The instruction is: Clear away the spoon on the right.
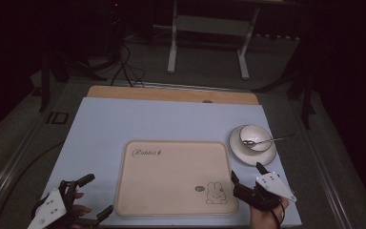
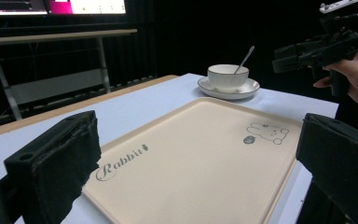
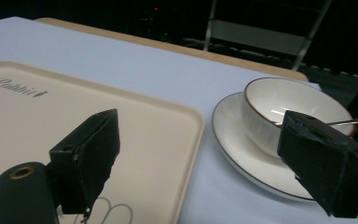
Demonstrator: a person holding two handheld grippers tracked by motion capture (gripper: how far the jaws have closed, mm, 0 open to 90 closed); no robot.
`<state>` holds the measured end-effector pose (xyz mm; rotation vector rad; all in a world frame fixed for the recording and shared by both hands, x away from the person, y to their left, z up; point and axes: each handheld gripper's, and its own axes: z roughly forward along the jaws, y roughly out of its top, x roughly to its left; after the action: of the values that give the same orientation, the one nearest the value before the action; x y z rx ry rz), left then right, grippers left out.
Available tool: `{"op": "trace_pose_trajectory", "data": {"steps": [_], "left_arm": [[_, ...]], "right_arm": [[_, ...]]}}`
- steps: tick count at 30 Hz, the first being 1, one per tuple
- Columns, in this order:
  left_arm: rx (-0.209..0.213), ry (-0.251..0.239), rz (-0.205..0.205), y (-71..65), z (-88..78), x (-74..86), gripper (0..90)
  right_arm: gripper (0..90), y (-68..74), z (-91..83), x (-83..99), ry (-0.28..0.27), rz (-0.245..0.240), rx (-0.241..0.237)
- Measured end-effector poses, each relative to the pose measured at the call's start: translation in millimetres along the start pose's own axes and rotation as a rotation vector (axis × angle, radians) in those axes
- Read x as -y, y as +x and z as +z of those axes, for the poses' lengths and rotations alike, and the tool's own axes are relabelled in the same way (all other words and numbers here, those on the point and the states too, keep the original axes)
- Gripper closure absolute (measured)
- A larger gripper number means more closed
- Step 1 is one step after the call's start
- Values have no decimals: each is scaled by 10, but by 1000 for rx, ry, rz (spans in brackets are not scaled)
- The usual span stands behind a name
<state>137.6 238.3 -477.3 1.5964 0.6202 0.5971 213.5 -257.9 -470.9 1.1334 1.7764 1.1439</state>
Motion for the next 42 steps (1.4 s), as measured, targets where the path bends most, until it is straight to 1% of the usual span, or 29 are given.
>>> {"op": "trace_pose_trajectory", "data": {"steps": [2, 6, 8, 9, 10, 11, 13, 14, 15, 17, 20, 21, 23, 25, 26, 29, 31, 32, 33, 34, 36, 38, 39, 40, 41, 42], "left_arm": [[0, -1, -3, 3, 2, 1, 0], [2, 2, 2, -4, 6, 0, 0], [3, 3, 5, -8, 9, 0, 0], [3, 3, 5, -8, 9, 0, 0], [4, 2, 6, -9, 10, 0, 0], [6, 2, 4, -8, 11, 1, 0], [6, 2, 4, -11, 11, 1, 0], [8, 3, 6, -12, 11, 2, 0], [9, 4, 6, -14, 10, 2, 0], [9, 10, 11, -16, 8, 2, 0], [10, 11, 8, -16, 15, 6, 0], [12, 11, 9, -15, 18, 6, 0], [13, 15, 11, -17, 25, 8, 0], [15, 17, 12, -21, 29, 10, 0], [16, 18, 12, -22, 31, 10, 0], [15, 19, 11, -22, 33, 12, 0], [16, 20, 11, -21, 34, 13, 0], [18, 20, 11, -26, 36, 13, 0], [18, 20, 12, -29, 36, 12, 0], [18, 22, 15, -31, 37, 12, 0], [19, 25, 17, -32, 40, 14, 0], [17, 28, 20, -31, 41, 15, 0], [17, 28, 20, -30, 41, 14, 0], [17, 28, 20, -30, 41, 14, 0], [17, 28, 20, -30, 41, 14, 0], [16, 29, 20, -27, 44, 15, 0]], "right_arm": [[128, 14, -4, -8, -4, -1, -12], [128, 64, -30, -39, -22, -22, -45], [124, 96, -42, -56, -21, -39, -46], [115, 108, -44, -66, -16, -45, -55], [115, 108, -44, -66, -16, -45, -55], [115, 135, -53, -95, 3, -38, -74], [111, 161, -64, -132, 13, -41, -83], [110, 175, -72, -155, 9, -45, -96], [109, 183, -85, -186, 2, -35, -120], [105, 191, -101, -243, -2, -30, -150], [105, 174, -139, -353, -27, -31, -185], [105, 152, -150, -405, -34, -32, -194], [105, 117, -166, -474, -58, -39, -196], [99, 62, -171, -549, -82, -45, -191], [99, 30, -171, -587, -90, -42, -203], [99, -61, -174, -690, -115, -49, -194], [98, -130, -182, -750, -139, -41, -189], [99, -170, -182, -786, -143, -46, -186], [99, -194, -177, -804, -148, -46, -179], [99, -230, -172, -827, -155, -41, -162], [99, -317, -164, -864, -170, -30, -147], [99, -406, -158, -886, -188, -22, -119], [99, -453, -146, -897, -186, -15, -122], [99, -453, -146, -897, -186, -15, -122], [99, -495, -133, -905, -178, -17, -115], [148, -579, -101, -916, -160, -23, -99]]}}
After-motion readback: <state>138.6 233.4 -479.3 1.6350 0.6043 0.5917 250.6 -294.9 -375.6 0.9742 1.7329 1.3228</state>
